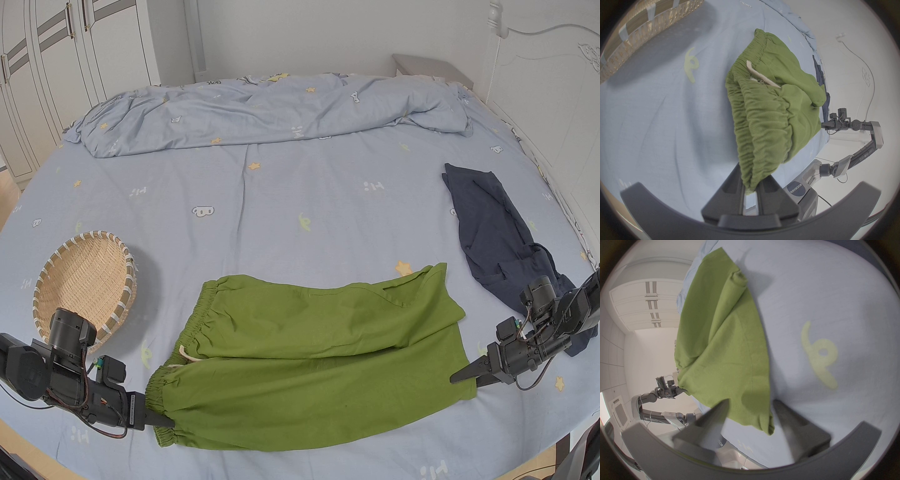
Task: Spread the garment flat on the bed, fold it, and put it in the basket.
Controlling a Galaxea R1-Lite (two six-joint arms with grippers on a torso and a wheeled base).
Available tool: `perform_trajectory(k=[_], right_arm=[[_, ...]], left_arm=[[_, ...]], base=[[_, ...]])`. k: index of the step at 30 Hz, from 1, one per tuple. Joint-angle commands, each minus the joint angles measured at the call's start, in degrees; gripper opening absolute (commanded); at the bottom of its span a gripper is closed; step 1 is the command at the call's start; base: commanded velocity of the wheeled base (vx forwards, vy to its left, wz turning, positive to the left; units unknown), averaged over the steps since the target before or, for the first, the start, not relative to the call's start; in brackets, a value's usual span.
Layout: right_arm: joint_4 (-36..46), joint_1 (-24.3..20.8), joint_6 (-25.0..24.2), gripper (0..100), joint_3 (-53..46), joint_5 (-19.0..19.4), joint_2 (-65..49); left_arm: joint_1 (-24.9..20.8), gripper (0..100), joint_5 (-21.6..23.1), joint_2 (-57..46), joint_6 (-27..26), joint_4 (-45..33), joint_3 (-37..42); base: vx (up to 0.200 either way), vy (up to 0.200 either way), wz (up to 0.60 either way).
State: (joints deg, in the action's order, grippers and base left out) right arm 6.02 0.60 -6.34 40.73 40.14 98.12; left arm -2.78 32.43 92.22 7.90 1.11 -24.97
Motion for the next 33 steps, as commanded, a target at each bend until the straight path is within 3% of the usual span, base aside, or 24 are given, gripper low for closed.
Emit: perform_trajectory(k=[1,5,14,17,18,21,30,33], right_arm=[[-0.05,1.6,0.27,0,0.05,1.16,0.49],[0.04,4.59,2.91,0,0.4,2.57,0.32],[0.66,4.06,3.09,0,0.23,2.4,-0.65],[4.52,2.57,2.74,0,0.49,-0.24,-6.01],[6.99,0.72,2.65,0,0.05,-6.83,-9.09],[7.51,-2.27,2.38,0,-3.38,-12.81,-12.96],[4.96,-1.92,2.91,0,-13.57,-13.16,-20.69],[-0.75,-0.77,2.91,0,-18.14,-13.16,-19.64]], left_arm=[[0.23,0,0.0,-0.11,0.01,0.03,0.01],[0.32,0,0.0,-0.11,0.01,0.03,0.01],[0.85,0,0.0,-0.2,0.01,-0.05,0.01],[0.85,0,0.0,-3.1,0.1,-0.85,0.62],[0.32,0,0.0,-5.3,0.1,-2.16,0.88],[-0.74,0,0.0,-7.14,-0.08,-5.59,1.06],[-0.74,0,0.0,-8.46,-3.24,-8.14,5.19],[-1.09,0,0.0,-8.55,-5.0,-7.96,7.74]], base=[[0.0,0.0,0.0],[0.0,0.0,0.0],[0.0,0.0,0.0],[0.0,0.0,0.0],[0.0,0.0,0.0],[0.0,0.0,0.0],[0.0,0.0,0.0],[0.0,0.0,0.0]])
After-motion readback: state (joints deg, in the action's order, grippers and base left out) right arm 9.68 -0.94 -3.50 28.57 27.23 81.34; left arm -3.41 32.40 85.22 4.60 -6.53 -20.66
